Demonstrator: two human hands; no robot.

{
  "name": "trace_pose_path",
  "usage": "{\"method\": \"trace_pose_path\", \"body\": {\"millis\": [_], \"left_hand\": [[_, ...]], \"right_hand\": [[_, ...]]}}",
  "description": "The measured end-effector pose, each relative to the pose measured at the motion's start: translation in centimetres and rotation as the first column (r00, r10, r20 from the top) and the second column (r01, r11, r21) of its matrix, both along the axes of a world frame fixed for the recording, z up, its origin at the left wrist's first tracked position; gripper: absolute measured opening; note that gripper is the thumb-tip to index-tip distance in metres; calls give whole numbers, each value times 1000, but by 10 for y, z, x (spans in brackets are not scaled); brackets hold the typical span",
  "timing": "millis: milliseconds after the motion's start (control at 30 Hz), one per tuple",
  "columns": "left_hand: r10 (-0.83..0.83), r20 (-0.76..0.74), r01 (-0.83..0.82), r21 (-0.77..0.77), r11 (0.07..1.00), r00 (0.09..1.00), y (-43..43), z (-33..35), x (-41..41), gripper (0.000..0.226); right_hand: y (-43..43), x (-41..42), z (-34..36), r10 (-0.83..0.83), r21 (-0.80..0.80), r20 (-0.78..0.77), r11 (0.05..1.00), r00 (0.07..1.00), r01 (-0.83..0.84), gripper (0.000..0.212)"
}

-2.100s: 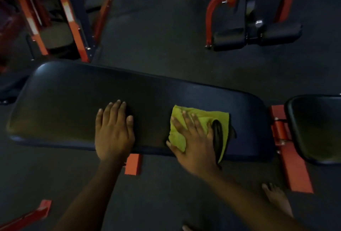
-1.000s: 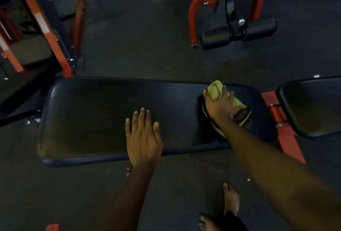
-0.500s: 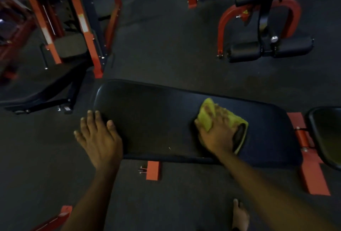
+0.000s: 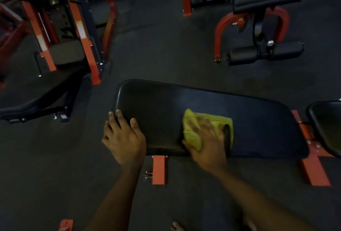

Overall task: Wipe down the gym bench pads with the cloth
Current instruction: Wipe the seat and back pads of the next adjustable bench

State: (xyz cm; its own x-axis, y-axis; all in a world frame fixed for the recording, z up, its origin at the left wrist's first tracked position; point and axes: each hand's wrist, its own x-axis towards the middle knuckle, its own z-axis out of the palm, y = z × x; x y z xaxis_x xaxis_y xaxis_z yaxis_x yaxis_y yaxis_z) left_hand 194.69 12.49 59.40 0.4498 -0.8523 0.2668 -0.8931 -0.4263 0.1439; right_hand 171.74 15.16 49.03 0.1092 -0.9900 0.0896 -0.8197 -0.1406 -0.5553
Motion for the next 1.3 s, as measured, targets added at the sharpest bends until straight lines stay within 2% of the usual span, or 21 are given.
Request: {"method": "trace_pose_path", "body": {"millis": [67,133,200,233,267,300,400,467,533,600,667,767,833,900,1000,1100,1167,1233,1300], "left_hand": [[-61,-35,60,-33,998,998,-2,5,14,50],[-182,-46,177,-98,979,982,-3,8,36,46],[-262,-80,246,-168,955,962,-4,9,47,43],[-271,-98,249,-193,949,958,-4,9,48,43],[-267,-115,239,-212,948,957,-3,8,45,43],[-268,-131,235,-225,946,954,-2,8,45,43],[-287,-153,245,-246,938,946,-3,7,46,44],[-298,-181,246,-263,933,937,-3,8,48,45],[-297,-212,237,-269,934,931,-3,8,48,44],[-304,-221,242,-269,932,927,-2,6,49,44],[-311,-222,249,-267,931,924,-4,3,51,43],[-310,-232,247,-261,933,922,-7,1,51,44],[-310,-255,236,-283,930,916,-7,-2,51,43],[-319,-286,221,-327,919,904,-6,-3,52,41],[-341,-365,185,-399,898,866,-6,1,50,41],[-312,-541,31,-466,884,781,0,8,50,44],[-357,-709,-80,-502,861,608,10,9,53,44],[-382,-786,-133,-498,857,486,24,12,63,47],[-354,-810,-129,-458,879,468,38,14,70,49]], "right_hand": [[-10,-35,-13,-232,108,17,967,973,229,79],[-38,-48,-12,-500,261,38,840,865,475,82],[-73,-40,1,-651,386,9,702,759,598,81],[-88,-26,12,-676,414,3,671,737,615,79],[-97,-9,22,-658,400,11,692,753,600,77],[-101,16,32,-599,346,21,755,800,557,74],[-66,98,56,-336,158,58,933,940,324,80],[-25,120,63,-166,52,65,985,984,163,78],[-5,107,56,-32,-40,44,999,999,34,71],[-10,84,47,-39,-35,32,999,999,40,72],[-36,70,42,-157,62,9,986,988,156,77],[-108,65,49,-371,297,-6,886,929,356,86],[-153,75,61,-435,381,-42,825,899,417,82],[-165,99,73,-373,304,-39,879,927,367,71],[-117,133,82,-122,99,91,989,988,113,71],[-38,135,78,179,-88,56,981,982,-173,69],[-9,120,69,277,-107,33,956,960,-272,74],[-26,116,70,278,-77,67,959,958,-272,74],[-74,133,84,143,-14,98,990,985,-142,71]]}}
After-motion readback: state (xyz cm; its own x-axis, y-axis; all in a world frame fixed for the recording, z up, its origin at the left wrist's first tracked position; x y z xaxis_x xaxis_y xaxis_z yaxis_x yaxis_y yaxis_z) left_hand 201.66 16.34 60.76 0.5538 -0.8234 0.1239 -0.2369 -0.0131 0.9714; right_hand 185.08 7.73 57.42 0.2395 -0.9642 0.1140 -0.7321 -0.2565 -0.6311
